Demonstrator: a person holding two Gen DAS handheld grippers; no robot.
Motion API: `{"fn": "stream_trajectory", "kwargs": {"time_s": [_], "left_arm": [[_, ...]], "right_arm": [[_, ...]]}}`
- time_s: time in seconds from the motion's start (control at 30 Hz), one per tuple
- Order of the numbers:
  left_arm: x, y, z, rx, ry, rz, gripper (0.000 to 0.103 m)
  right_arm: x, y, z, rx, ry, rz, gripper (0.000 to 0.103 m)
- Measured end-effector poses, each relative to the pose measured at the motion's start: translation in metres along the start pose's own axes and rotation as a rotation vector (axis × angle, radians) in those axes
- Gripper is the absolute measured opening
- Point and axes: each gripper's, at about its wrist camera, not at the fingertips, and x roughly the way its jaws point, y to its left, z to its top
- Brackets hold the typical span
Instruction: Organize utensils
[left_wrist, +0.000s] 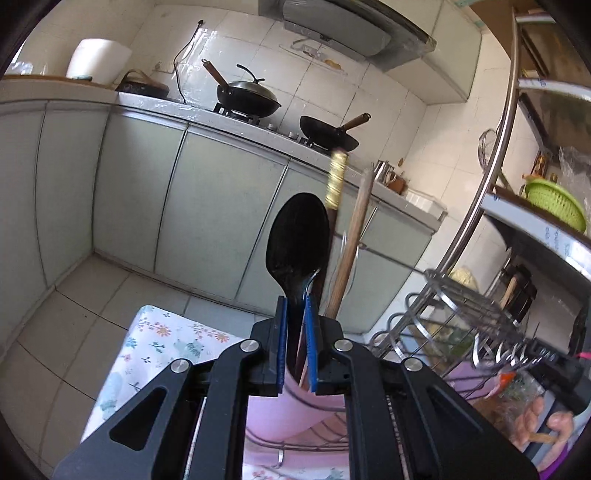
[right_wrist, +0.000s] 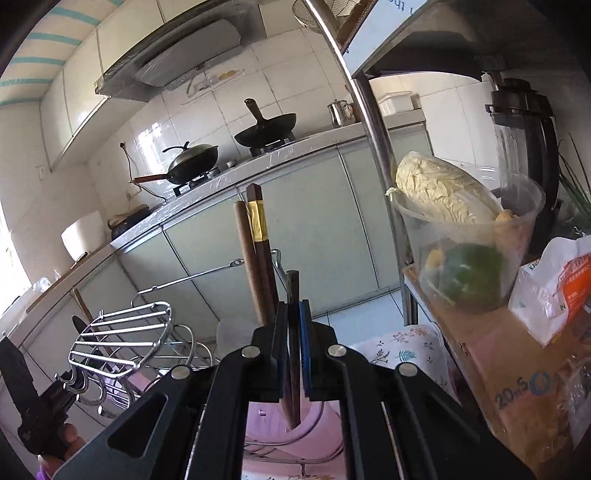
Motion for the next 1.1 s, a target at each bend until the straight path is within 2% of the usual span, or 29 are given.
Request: {"fn": "stream_trajectory", "kwargs": {"time_s": [0.23, 0.33, 0.37, 0.4, 0.47, 0.5, 0.63, 0.8, 0.93, 1.03, 1.1], "left_arm": [[0.000, -0.003, -0.006, 0.011, 0.033, 0.006, 0.009], [0.000, -0.003, -0.005, 0.013, 0.061, 0.001, 0.011], [-0.002, -0.003, -0.004, 0.013, 0.062, -0.003, 0.017], [-0.004, -0.004, -0.002, 0.014, 0.059, -0.001, 0.028], [-0.010, -0.004, 0.002, 0.018, 0.036, 0.009, 0.035], [-0.015, -0.004, 0.004, 0.020, 0.024, 0.010, 0.036], [-0.025, -0.001, 0.010, 0.012, 0.015, 0.015, 0.038], [-0.047, 0.000, 0.005, -0.006, 0.025, 0.012, 0.038], [-0.061, -0.008, -0.012, 0.046, 0.080, 0.003, 0.038], [-0.065, -0.014, -0.032, 0.053, 0.193, -0.039, 0.038], [-0.065, -0.017, -0.043, 0.051, 0.259, -0.069, 0.038]], "right_arm": [[0.002, 0.008, -0.019, -0.053, 0.039, -0.032, 0.005], [0.007, 0.006, -0.025, -0.050, 0.093, -0.031, 0.007], [0.008, 0.005, -0.025, -0.039, 0.103, -0.023, 0.009], [0.006, 0.004, -0.025, -0.029, 0.101, -0.013, 0.011], [-0.001, 0.003, -0.023, -0.019, 0.089, -0.004, 0.019], [-0.005, 0.003, -0.021, -0.019, 0.080, -0.003, 0.024], [-0.023, 0.002, -0.018, -0.013, 0.062, -0.014, 0.024], [-0.046, 0.003, -0.034, 0.000, 0.082, -0.017, 0.024], [-0.053, 0.011, -0.065, -0.027, 0.186, -0.008, 0.024], [-0.051, 0.017, -0.091, -0.033, 0.289, 0.006, 0.024], [-0.046, 0.022, -0.113, -0.036, 0.400, 0.024, 0.024]]}}
